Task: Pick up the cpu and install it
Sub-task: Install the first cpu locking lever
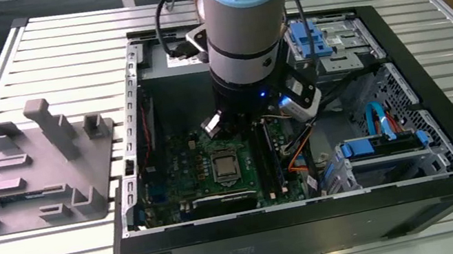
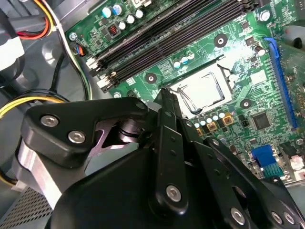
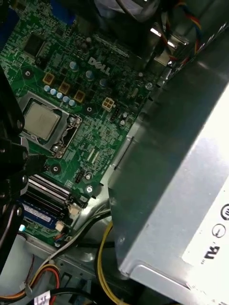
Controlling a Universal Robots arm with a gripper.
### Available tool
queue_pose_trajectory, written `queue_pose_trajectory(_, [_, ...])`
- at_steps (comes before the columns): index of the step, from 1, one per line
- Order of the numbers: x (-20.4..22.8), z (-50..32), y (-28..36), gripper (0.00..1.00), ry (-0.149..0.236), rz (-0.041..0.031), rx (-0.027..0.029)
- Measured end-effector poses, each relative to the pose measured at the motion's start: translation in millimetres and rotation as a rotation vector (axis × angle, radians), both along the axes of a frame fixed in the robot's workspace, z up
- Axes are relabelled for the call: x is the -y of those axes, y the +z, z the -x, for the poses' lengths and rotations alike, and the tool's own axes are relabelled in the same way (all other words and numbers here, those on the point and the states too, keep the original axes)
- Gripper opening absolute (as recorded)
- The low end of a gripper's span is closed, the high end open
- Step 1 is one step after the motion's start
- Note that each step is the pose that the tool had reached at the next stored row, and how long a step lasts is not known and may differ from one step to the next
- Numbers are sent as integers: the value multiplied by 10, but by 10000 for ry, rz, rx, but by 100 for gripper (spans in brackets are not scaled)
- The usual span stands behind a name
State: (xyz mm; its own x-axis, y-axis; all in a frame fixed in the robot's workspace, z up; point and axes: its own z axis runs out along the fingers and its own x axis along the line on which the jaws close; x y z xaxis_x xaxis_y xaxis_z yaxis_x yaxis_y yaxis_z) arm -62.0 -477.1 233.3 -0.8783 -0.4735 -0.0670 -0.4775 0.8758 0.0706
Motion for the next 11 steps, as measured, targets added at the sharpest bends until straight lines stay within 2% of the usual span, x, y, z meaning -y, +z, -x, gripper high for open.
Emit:
queue_pose_trajectory(4, [21,3,-61,11,-123,15,-1])
queue_pose_trajectory(11, [31,6,-86,11,-186,57,-1])
